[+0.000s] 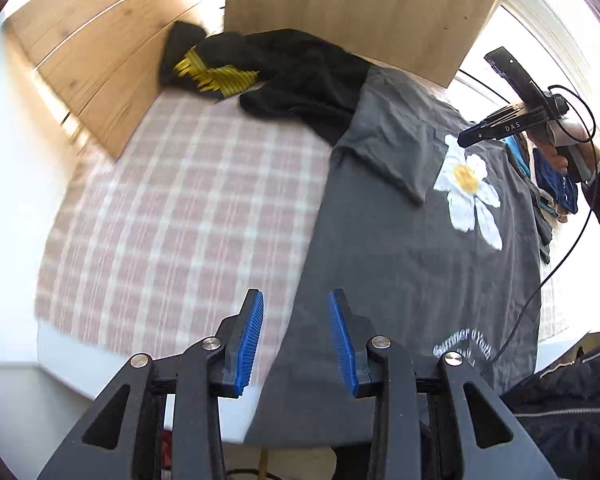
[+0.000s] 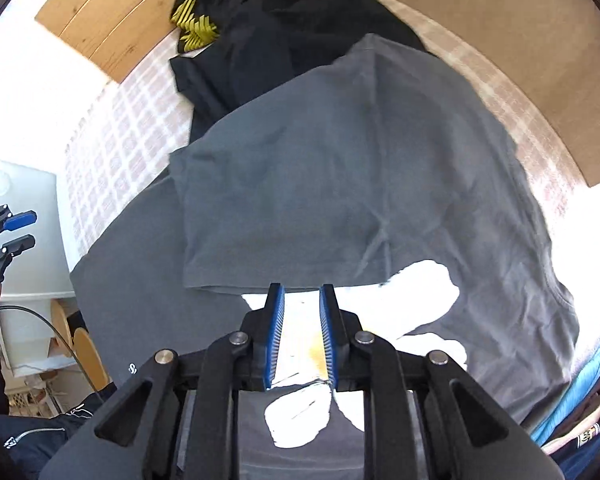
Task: Fold clothes
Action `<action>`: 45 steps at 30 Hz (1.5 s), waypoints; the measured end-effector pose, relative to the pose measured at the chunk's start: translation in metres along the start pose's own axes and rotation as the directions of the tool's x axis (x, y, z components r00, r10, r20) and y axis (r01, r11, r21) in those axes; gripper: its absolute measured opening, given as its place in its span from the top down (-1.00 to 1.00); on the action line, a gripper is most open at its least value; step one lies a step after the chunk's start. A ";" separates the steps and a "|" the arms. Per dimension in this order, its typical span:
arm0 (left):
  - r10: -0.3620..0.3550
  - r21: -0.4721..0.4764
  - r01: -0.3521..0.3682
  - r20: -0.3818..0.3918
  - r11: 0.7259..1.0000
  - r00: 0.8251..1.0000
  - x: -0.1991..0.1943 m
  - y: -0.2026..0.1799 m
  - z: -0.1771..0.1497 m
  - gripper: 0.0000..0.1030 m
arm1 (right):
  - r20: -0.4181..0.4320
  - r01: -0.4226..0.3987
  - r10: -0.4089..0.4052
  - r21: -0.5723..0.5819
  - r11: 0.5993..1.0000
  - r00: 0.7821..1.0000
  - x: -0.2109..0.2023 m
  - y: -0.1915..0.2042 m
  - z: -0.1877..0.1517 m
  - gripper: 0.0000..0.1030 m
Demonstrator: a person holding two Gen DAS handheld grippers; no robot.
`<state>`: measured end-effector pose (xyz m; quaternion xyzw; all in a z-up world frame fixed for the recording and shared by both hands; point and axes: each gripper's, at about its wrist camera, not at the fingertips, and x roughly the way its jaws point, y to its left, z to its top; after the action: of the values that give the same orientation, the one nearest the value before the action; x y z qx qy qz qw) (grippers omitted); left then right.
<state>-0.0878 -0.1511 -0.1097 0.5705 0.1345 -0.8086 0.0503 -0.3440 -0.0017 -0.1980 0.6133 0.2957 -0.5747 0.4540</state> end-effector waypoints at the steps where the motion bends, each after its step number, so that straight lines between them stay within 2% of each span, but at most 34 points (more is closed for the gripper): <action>1: 0.015 -0.024 -0.016 -0.009 1.000 1.000 -0.004 0.008 -0.022 0.37 | -0.011 0.004 -0.004 -0.025 1.000 1.000 0.008 0.013 0.002 0.64; 3: 0.034 -0.072 -0.035 -0.024 0.997 0.999 -0.009 0.023 -0.062 0.37 | -0.027 0.016 -0.018 -0.057 0.998 0.999 0.019 0.038 -0.003 0.64; 6: 0.020 -0.117 -0.026 -0.045 0.993 0.999 -0.004 0.041 -0.111 0.37 | -0.071 -0.014 0.007 -0.086 0.996 0.997 0.031 0.063 -0.013 0.64; 10: 0.026 0.014 -0.025 -0.095 1.000 0.995 0.028 0.050 -0.153 0.37 | -0.096 0.022 -0.033 -0.117 0.993 0.995 0.039 0.097 -0.026 0.64; 14: -0.049 0.092 0.057 -0.093 0.994 0.995 0.058 0.073 -0.169 0.37 | -0.102 0.058 -0.068 -0.101 0.993 0.992 0.044 0.128 -0.038 0.63; 16: -0.104 0.107 0.111 -0.074 0.988 0.992 0.068 0.086 -0.167 0.37 | -0.111 0.079 -0.088 -0.080 0.994 0.990 0.045 0.142 -0.046 0.63; 19: -0.208 0.141 0.215 -0.062 0.966 0.976 0.082 0.098 -0.155 0.37 | -0.122 0.122 -0.130 -0.074 0.990 0.984 0.047 0.167 -0.057 0.63; 23: -0.263 0.248 0.281 -0.105 0.927 0.959 0.096 0.091 -0.143 0.37 | -0.121 0.150 -0.158 -0.072 0.986 0.980 0.049 0.197 -0.065 0.61; 25: -0.286 0.299 0.312 -0.128 0.902 0.949 0.102 0.086 -0.137 0.37 | -0.115 0.152 -0.158 -0.058 0.987 0.981 0.044 0.205 -0.071 0.51; 27: -0.295 0.336 0.328 -0.147 0.883 0.944 0.105 0.081 -0.134 0.37 | -0.114 0.143 -0.147 -0.045 0.989 0.983 0.041 0.211 -0.078 0.44; 32: -0.304 0.398 0.357 -0.192 0.845 0.933 0.111 0.069 -0.128 0.37 | -0.120 0.151 -0.154 -0.029 0.988 0.981 0.039 0.216 -0.086 0.44; 40: -0.316 0.430 0.385 -0.226 0.817 0.922 0.122 0.054 -0.123 0.36 | -0.115 0.166 -0.164 0.007 0.986 0.980 0.024 0.203 -0.093 0.44; 42: -0.322 0.425 0.400 -0.247 0.812 0.914 0.127 0.053 -0.123 0.52 | -0.109 0.171 -0.168 0.016 0.985 0.980 0.021 0.200 -0.093 0.44; 43: -0.327 0.417 0.406 -0.250 0.813 0.911 0.128 0.053 -0.123 0.85 | -0.105 0.171 -0.168 0.021 0.985 0.980 0.020 0.198 -0.092 0.44; 45: -0.328 0.405 0.404 -0.245 0.820 0.912 0.126 0.054 -0.123 0.91 | -0.095 0.168 -0.164 0.036 0.985 0.982 0.016 0.194 -0.089 0.44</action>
<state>-0.0064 -0.1597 -0.2746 0.5944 0.0563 -0.7623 -0.2499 -0.1310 -0.0049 -0.1782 0.6222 0.3536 -0.5882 0.3767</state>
